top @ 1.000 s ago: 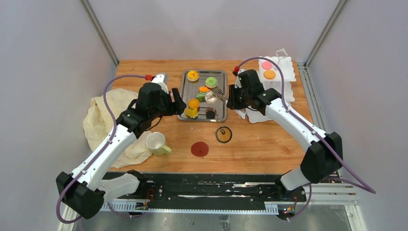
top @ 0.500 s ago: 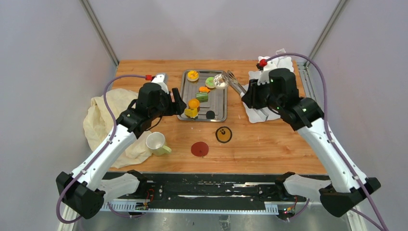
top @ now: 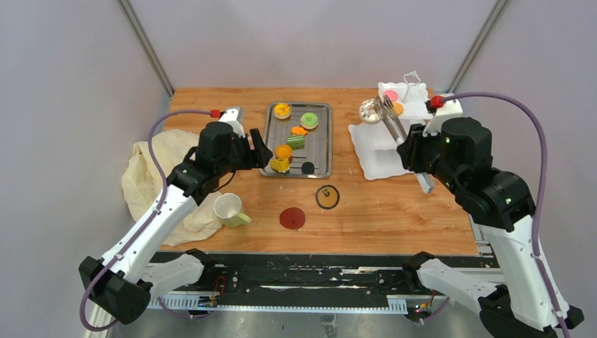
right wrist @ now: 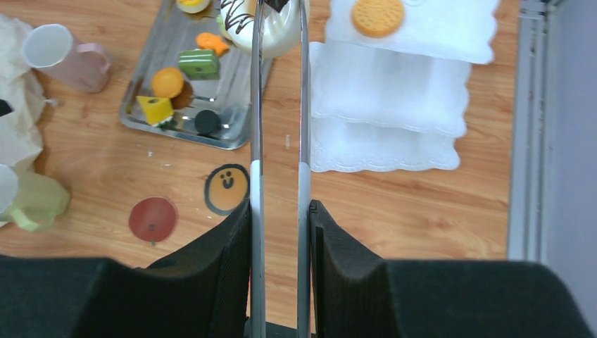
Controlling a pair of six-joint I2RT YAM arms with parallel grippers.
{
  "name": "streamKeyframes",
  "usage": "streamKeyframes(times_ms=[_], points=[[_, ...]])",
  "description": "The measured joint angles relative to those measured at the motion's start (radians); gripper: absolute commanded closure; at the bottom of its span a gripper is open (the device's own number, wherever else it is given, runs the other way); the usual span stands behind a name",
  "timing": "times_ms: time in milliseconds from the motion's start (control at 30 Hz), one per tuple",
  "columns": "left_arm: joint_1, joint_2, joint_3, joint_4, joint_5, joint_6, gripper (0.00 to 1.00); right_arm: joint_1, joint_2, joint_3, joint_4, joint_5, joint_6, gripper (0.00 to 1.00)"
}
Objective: Serve the afternoon tea
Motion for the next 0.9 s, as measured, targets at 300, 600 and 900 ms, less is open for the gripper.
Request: streamKeyframes(times_ms=[300,600,900], points=[[0.000,-0.006,0.000,0.000,0.014,0.000,0.27,0.000,-0.080,0.023,-0.143,0.217,0.000,0.99],[0.000,-0.006,0.000,0.000,0.034,-0.003,0.28,0.000,-0.093,0.060,-0.215,0.371,0.004,0.99],[0.000,-0.006,0.000,0.000,0.041,-0.003,0.28,-0.006,-0.061,0.060,-0.201,0.476,-0.015,0.99]])
